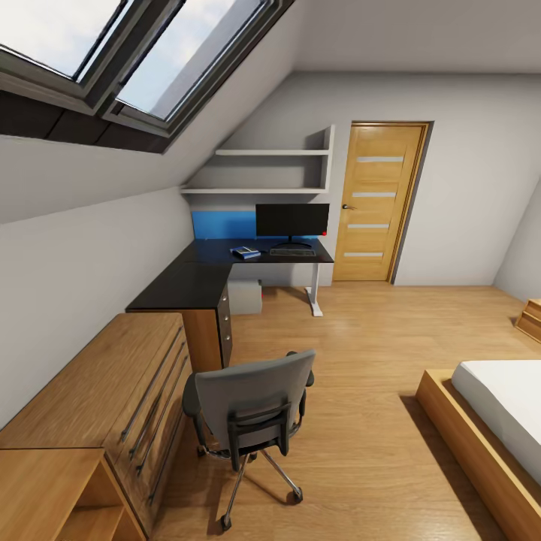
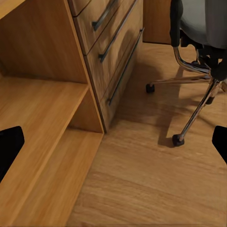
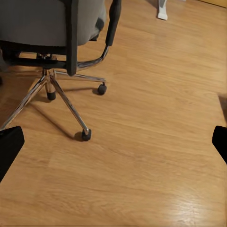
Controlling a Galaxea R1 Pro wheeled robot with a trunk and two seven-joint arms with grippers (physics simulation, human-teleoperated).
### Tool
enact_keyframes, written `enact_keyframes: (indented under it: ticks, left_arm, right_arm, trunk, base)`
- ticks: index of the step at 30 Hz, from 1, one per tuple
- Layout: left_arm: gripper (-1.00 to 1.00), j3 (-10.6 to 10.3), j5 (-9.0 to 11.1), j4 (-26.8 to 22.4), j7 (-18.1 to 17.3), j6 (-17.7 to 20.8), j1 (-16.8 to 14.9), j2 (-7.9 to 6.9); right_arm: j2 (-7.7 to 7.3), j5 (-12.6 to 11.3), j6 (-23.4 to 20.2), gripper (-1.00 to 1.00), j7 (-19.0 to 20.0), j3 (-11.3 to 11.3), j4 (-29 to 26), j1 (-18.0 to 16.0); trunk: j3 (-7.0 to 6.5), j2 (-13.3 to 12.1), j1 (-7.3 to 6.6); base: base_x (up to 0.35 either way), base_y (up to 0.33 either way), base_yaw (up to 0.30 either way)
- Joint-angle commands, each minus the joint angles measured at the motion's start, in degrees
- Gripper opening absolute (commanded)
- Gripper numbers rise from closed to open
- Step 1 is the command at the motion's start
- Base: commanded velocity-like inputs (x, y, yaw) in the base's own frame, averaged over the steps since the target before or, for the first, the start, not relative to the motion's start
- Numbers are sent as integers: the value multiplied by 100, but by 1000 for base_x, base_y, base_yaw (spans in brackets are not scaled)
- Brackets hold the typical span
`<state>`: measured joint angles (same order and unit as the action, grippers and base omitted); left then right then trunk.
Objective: In the bedroom, organize the workspace by keeping the computer under the desk, ensuring the monitor is on the desk, placing the keyboard on the desk next to the monitor, placing the mouse on the desk next to the keyboard, moving the folder from the swivel chair onto the desk next to the mouse, stacking the notebook on top of the folder with the pen on top of the notebook, and positioning the swivel chair next to the desk.
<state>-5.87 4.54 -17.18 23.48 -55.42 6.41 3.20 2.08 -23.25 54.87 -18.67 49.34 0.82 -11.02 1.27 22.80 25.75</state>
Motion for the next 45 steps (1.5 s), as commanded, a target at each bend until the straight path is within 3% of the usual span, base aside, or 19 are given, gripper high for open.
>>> enact_keyframes:
  ticks: [1, 14, 33, 45]
  left_arm:
    - [100, -46, 45, -11, 25, -9, 1, -4]
    - [100, -41, 47, -13, 46, -21, 1, 69]
    - [100, -54, 47, -5, 26, 27, 1, 56]
    - [100, -54, 127, -12, 57, 756, 1, 42]
  right_arm:
    - [3, -21, 11, 100, -32, 49, 8, -5]
    - [3, -22, -2, 100, -32, 49, 6, -5]
    - [3, -23, -3, 100, -32, 43, 6, -5]
    - [-9, -3, -2, 100, -32, 54, 18, -5]
  trunk:
    - [12, 12, 4]
    - [12, 12, 4]
    - [353, 774, 421]
    - [568, 1255, 685]
  base:
    - [0, 0, 0]
    - [0, 0, 0]
    - [0, 0, 0]
    - [0, 0, 0]
